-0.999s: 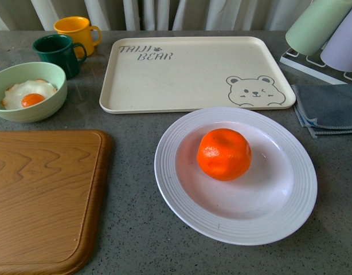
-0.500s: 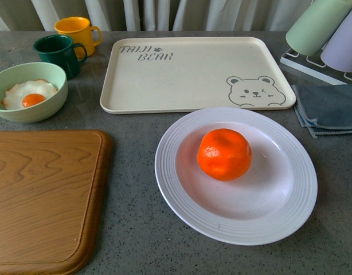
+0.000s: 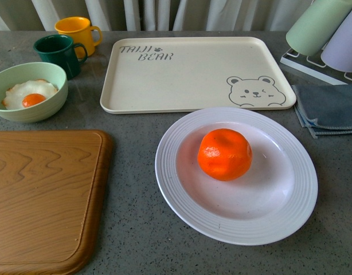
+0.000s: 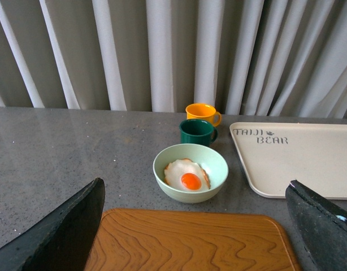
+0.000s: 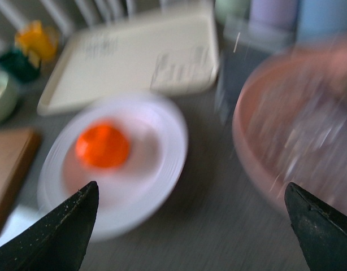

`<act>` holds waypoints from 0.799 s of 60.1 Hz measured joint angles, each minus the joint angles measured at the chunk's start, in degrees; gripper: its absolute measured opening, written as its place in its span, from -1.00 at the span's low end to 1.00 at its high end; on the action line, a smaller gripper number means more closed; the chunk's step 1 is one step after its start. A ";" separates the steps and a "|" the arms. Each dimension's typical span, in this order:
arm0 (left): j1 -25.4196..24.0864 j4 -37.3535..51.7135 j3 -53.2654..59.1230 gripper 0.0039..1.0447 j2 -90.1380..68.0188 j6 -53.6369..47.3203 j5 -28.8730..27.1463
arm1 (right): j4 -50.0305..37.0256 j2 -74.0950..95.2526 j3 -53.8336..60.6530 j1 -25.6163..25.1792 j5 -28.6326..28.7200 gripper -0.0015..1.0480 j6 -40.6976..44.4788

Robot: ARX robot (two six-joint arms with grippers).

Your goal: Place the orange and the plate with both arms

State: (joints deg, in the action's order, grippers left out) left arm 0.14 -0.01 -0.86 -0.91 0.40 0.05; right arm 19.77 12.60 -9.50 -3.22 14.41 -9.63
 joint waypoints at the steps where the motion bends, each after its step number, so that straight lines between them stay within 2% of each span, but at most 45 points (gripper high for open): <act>1: 0.00 0.00 0.00 0.82 0.00 0.00 0.00 | 4.04 3.58 -1.84 0.00 2.32 0.83 -2.60; 5: 0.00 0.00 0.00 0.83 0.00 -0.02 0.00 | 11.76 10.60 -4.22 1.05 4.68 0.83 -9.44; 7: 0.00 0.00 0.00 0.83 0.00 0.00 -0.02 | 12.46 12.44 -4.09 1.92 4.55 0.83 -11.80; 16: 0.00 0.00 0.00 0.83 0.00 0.00 -0.07 | 6.54 19.32 -0.96 5.62 2.32 0.83 -19.76; 24: 0.00 0.00 0.00 0.83 0.00 0.00 -0.04 | -2.47 28.28 1.22 8.37 0.33 0.83 -24.41; 30: 0.00 0.00 0.00 0.83 0.00 0.00 -0.04 | -13.66 38.14 1.25 10.34 -0.28 0.83 -26.95; 41: 0.00 0.00 0.00 0.83 0.00 0.00 -0.04 | -33.11 58.75 0.07 10.69 -0.90 0.83 -28.85; 48: 0.00 0.00 0.00 0.83 0.00 -0.02 -0.04 | -39.98 67.63 -1.73 10.43 -0.87 0.83 -29.53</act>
State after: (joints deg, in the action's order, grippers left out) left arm 0.14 -0.01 -0.86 -0.91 0.38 0.01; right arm -20.21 80.23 -11.22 7.20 13.54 -39.16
